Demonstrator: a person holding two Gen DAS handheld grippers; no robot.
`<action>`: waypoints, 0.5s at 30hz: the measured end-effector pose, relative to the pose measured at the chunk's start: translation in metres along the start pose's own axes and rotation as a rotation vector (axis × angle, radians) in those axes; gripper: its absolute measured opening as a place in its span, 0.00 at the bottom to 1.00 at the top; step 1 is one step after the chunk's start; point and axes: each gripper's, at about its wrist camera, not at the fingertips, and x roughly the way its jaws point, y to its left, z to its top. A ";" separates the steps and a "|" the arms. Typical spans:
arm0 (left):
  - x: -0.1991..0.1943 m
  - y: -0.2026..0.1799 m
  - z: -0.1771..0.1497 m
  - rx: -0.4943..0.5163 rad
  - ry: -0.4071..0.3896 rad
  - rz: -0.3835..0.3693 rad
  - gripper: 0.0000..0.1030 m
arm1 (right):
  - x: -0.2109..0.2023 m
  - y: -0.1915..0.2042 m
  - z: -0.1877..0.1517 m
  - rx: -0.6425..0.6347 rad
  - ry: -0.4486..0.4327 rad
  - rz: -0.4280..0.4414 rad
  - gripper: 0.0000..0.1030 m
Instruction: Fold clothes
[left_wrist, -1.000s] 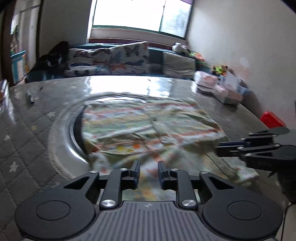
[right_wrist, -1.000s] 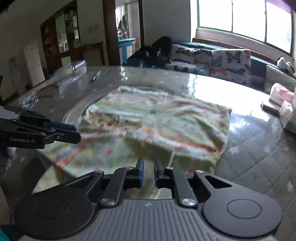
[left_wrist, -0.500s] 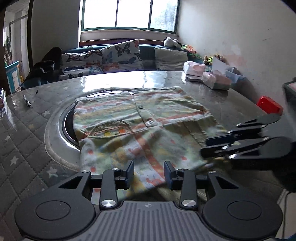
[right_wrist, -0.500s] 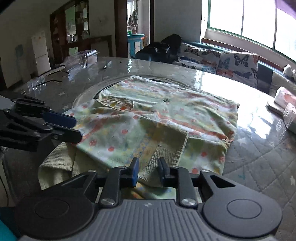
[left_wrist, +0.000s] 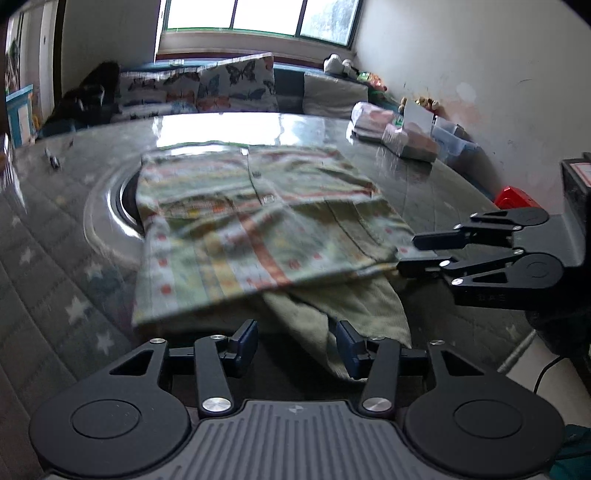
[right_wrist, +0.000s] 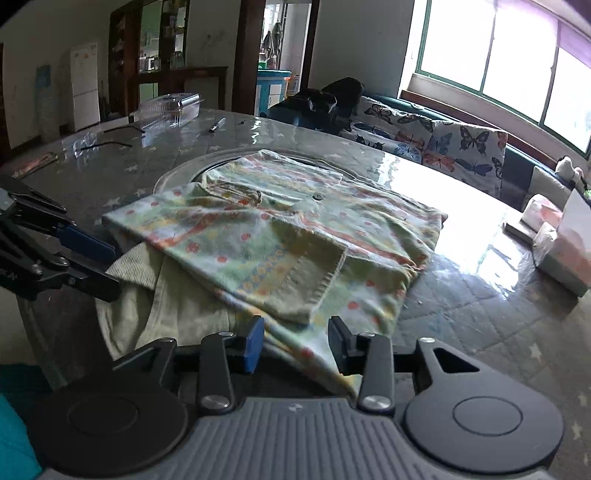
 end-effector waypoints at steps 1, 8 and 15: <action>0.000 -0.001 -0.002 -0.005 0.006 -0.006 0.48 | -0.003 0.000 -0.002 -0.006 -0.001 -0.004 0.39; 0.009 -0.005 -0.003 -0.038 0.050 -0.065 0.26 | -0.008 0.008 -0.014 -0.068 0.007 -0.001 0.46; 0.005 -0.002 0.020 -0.071 0.016 -0.115 0.08 | -0.008 0.027 -0.022 -0.184 -0.005 0.011 0.56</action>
